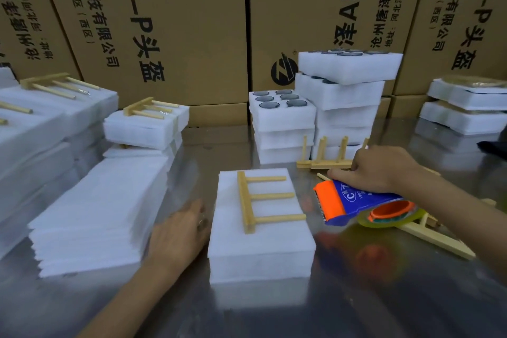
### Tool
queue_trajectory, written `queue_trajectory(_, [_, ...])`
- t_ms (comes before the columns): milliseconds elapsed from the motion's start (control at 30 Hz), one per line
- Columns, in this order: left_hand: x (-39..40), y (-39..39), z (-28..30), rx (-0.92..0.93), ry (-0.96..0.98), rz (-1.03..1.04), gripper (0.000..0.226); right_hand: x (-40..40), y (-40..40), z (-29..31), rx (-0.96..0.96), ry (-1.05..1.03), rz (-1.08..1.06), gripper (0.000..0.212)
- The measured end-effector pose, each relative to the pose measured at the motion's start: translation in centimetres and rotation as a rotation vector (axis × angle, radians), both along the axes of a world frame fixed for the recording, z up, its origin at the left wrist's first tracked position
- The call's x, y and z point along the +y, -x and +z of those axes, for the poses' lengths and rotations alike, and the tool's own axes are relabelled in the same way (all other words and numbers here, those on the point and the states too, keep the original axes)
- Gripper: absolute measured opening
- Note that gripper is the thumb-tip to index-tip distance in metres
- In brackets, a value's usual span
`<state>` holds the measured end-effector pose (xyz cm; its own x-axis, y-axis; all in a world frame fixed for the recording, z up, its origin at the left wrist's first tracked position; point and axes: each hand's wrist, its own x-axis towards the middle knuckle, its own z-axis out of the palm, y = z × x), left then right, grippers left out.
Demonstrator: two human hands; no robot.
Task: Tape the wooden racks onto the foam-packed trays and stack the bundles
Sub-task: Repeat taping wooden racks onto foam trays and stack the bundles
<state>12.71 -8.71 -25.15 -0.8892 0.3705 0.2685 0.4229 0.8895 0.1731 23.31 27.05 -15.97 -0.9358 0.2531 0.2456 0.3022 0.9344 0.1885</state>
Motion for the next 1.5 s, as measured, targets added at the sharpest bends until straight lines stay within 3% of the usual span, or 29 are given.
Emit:
queue_trajectory(67, [-0.1, -0.1, 0.3, 0.033, 0.052, 0.044, 0.031, -0.2, -0.1, -0.2, 0.006, -0.026, -0.004, 0.078])
queue_trajectory(167, [0.2, -0.4, 1.9, 0.092, 0.231, 0.119, 0.08, -0.1, -0.3, -0.3, 0.012, -0.025, -0.014, 0.08])
queue_trajectory(233, [0.7, -0.9, 4.4, 0.058, 0.115, 0.123, 0.094, 0.0, -0.5, -0.3, 0.015, -0.012, -0.026, 0.078])
queue_trajectory(300, [1.9, -1.1, 7.0, 0.138, -0.088, 0.015, 0.083, 0.0, -0.8, -0.2, 0.03, -0.002, -0.035, 0.075])
queue_trajectory(367, [5.0, -1.4, 9.1, 0.24, -0.168, -0.186, 0.059, 0.0, -1.0, -0.2, 0.046, 0.006, -0.036, 0.073])
queue_trajectory(467, [12.0, -3.2, 10.0, 0.101, -0.077, -0.504, 0.039, 0.1, -1.2, -0.1, 0.04, 0.021, -0.04, 0.072])
queue_trajectory(533, [15.5, -4.1, 8.8, -0.034, 0.065, -0.588, 0.028, 0.4, -1.5, 0.1, 0.033, 0.049, -0.045, 0.071])
queue_trajectory(600, [16.9, -4.2, 6.9, -0.12, 0.146, -0.604, 0.03, 1.0, -2.0, 0.3, 0.029, 0.085, -0.044, 0.069])
queue_trajectory(700, [16.7, -3.6, 5.3, -0.139, 0.053, -0.613, 0.032, 1.5, -2.3, 0.6, 0.035, 0.114, -0.027, 0.07])
queue_trajectory(967, [17.1, -2.6, 4.4, -0.101, -0.027, -0.668, 0.024, 3.1, -3.3, 3.1, -0.064, -0.111, -0.054, 0.084])
queue_trajectory(1200, [16.5, -2.8, 4.4, -0.112, -0.1, -0.747, 0.019, -1.5, -0.1, 1.3, -0.158, -0.263, -0.144, 0.061])
queue_trajectory(1300, [16.3, -2.7, 4.6, -0.202, -0.217, -0.796, 0.016, -2.6, 0.8, 0.6, -0.15, -0.423, -0.152, 0.053])
queue_trajectory(1500, [16.8, -2.1, 4.4, -0.207, -0.188, -0.751, 0.017, -1.4, -1.0, 2.1, 0.094, -0.298, -0.309, 0.057])
